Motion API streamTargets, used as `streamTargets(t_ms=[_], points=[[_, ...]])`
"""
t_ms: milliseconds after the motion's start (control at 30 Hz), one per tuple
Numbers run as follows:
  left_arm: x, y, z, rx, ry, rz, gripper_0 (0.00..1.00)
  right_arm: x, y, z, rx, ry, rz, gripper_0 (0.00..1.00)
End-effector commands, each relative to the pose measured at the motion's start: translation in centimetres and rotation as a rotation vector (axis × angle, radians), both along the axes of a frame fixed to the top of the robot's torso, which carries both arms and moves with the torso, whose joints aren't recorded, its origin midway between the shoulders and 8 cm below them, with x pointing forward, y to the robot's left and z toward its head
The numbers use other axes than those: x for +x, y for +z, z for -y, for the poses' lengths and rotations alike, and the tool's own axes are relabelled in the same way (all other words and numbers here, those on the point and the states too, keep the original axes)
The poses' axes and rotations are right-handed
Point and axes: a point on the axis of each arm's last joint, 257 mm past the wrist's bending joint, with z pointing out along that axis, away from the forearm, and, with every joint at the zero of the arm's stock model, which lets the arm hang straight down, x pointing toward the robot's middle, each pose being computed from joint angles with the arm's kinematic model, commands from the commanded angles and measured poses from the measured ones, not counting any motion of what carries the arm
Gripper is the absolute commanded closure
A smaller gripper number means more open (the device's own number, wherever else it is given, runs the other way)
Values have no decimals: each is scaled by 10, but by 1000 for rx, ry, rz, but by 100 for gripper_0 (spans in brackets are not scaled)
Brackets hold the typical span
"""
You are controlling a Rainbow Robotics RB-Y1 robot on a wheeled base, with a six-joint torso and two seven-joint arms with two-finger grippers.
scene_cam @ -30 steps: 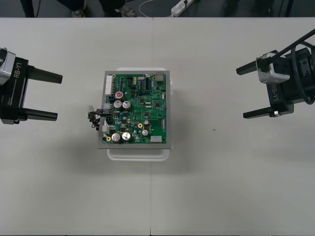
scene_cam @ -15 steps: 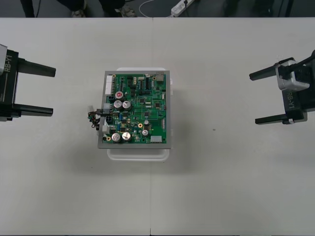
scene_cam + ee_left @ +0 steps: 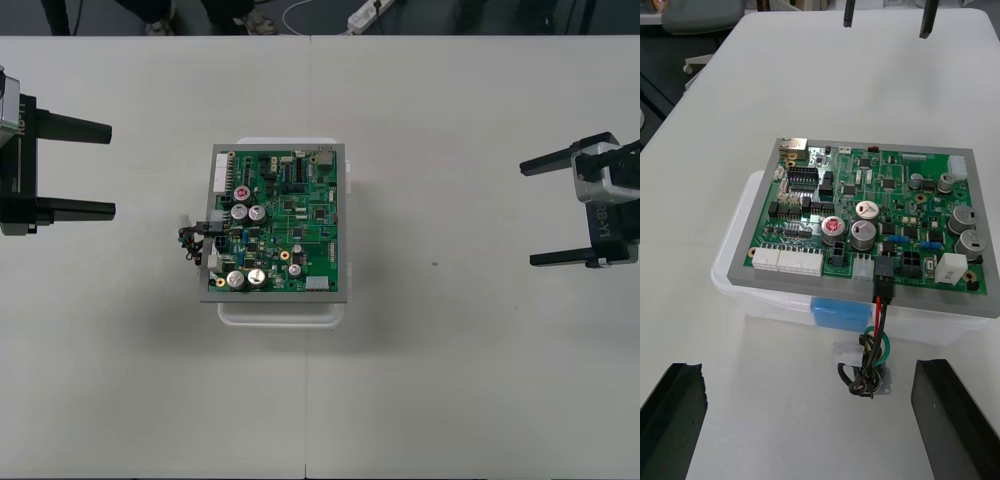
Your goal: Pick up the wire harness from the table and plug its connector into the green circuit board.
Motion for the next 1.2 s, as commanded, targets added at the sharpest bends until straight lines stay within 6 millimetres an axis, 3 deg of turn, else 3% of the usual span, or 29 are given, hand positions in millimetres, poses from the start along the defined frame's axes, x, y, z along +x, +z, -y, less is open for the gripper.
streamTargets(t_ms=[33,433,733,1067,1200], points=[[3,3,14,1,-39,-24,20,3,17,10,-20,6,90,1],[5,-5,35,27,-104,-47,20,8,24,23,-30,-23,106,1],[8,-8,50,74,-148,-25,20,9,15,33,-34,-26,84,1],[22,-26,48,117,-187,-24,20,8,5,38,-49,-5,88,1],[19,-25,48,125,-196,-16,20,8,0,40,-54,1,84,1]])
